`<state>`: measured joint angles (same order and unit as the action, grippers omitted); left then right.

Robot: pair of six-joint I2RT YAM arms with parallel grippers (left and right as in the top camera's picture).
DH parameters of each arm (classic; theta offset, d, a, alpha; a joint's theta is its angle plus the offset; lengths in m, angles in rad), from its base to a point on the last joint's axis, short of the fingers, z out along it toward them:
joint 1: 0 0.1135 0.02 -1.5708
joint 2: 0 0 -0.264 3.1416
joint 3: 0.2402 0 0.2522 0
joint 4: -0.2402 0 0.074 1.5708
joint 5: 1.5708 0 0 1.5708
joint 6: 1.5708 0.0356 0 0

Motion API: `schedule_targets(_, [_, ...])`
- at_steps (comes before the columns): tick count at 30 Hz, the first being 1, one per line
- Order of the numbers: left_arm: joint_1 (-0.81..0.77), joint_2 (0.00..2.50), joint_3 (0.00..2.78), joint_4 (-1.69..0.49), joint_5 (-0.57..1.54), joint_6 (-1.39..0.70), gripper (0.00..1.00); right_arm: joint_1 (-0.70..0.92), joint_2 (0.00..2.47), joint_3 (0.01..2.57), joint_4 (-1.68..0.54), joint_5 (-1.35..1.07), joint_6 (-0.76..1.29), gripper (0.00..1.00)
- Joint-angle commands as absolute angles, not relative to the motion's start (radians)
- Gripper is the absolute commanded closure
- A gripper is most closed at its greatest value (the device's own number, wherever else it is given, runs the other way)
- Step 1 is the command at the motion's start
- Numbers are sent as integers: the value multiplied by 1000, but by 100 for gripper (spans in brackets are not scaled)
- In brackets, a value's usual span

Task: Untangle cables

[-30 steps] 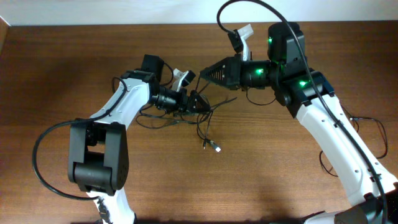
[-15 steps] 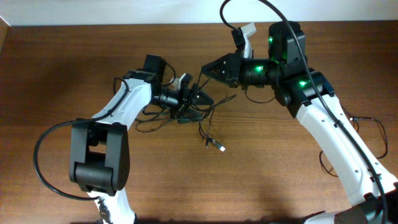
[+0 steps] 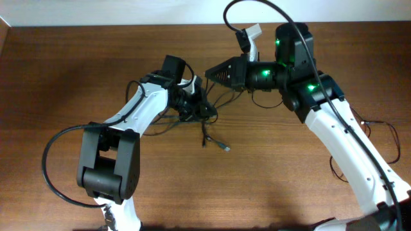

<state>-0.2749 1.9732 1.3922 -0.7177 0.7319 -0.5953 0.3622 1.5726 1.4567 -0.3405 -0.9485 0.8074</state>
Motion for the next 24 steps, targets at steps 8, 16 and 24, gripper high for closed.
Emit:
schedule_targets(8, [-275, 1993, 1342, -688, 313, -591, 94, 373, 1293, 1575, -332, -919, 756, 96])
schedule_targets(16, [-274, 2014, 1335, -680, 252, -591, 74, 325, 1264, 1769, -371, -891, 755, 96])
schedule_targets(24, [-272, 2014, 1335, -681, 136, -591, 40, 293, 1248, 1769, -1002, -456, 440, 96])
